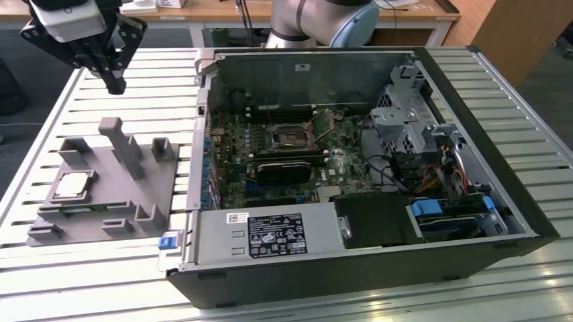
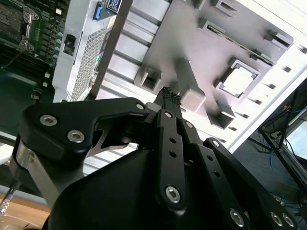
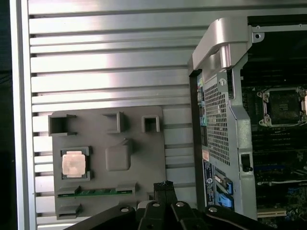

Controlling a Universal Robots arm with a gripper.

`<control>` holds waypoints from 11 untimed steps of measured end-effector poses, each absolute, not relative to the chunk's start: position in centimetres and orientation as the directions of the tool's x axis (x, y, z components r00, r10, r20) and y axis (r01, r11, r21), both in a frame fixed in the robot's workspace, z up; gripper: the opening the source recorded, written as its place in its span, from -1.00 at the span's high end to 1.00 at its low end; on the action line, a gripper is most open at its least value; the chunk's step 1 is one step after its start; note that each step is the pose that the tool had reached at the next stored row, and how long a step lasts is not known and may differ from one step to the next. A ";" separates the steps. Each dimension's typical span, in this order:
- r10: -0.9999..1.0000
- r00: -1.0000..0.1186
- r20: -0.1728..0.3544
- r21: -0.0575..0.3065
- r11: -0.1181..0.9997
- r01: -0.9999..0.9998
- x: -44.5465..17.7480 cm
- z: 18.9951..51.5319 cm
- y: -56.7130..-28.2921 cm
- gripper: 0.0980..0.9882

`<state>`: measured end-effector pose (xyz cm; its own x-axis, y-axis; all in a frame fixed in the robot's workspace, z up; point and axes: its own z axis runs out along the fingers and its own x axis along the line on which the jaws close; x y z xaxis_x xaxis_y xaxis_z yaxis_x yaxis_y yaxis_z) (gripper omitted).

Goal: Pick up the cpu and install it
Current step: 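Reach for the cpu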

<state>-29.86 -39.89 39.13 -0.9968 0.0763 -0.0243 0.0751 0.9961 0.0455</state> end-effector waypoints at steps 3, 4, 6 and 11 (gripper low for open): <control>0.076 -0.997 -0.024 0.046 0.996 0.075 -30.2 39.1 -39.9 0.98; 0.076 -0.997 -0.024 0.046 0.996 0.075 -30.3 39.1 -39.9 0.98; 0.076 -0.997 -0.024 0.046 0.996 0.075 -30.6 39.1 -39.9 0.98; 0.076 -0.997 -0.024 0.046 0.996 0.075 -31.2 39.1 -39.9 0.98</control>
